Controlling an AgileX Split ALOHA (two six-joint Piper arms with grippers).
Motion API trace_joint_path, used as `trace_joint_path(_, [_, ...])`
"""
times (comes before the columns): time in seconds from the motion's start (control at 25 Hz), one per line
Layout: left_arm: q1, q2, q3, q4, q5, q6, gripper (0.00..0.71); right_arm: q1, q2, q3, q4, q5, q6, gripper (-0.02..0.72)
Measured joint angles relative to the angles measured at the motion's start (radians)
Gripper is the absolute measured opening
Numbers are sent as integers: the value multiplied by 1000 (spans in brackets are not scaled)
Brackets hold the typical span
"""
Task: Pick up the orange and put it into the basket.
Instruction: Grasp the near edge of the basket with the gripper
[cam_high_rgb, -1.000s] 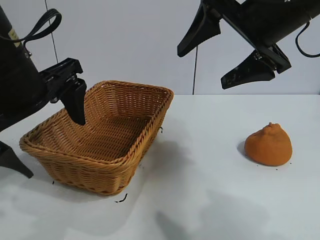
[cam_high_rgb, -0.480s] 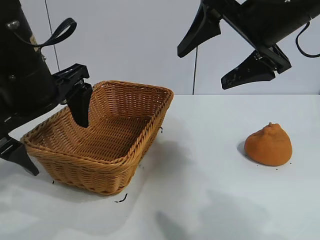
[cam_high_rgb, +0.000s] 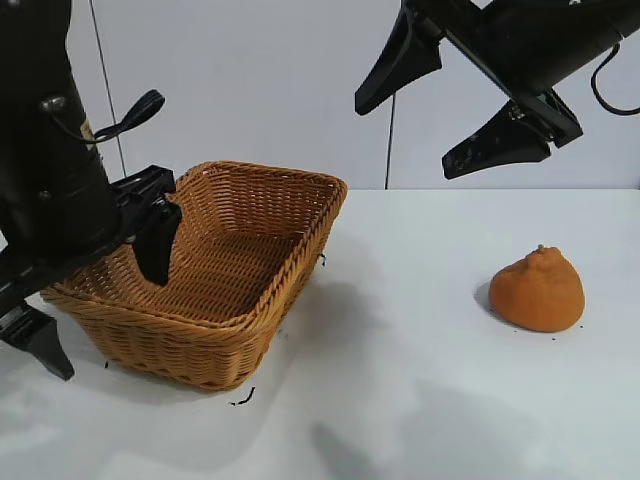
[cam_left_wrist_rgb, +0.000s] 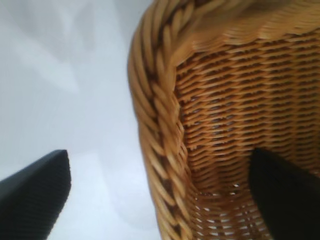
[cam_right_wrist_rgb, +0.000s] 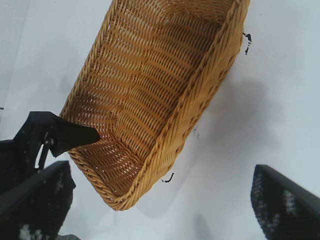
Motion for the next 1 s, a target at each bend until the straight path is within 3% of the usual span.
trace_joint_path(0.6, [0, 81, 0, -37, -40, -41, 678, 0, 0, 0, -5, 0, 0, 696])
trace_joint_path(0.84, [0, 81, -1, -37, -83, -43, 458, 0, 0, 0, -11, 0, 0, 696])
trace_joint_path(1.0, [0, 81, -2, -40, -106, -44, 349, 0, 0, 0, -11, 1, 0, 696])
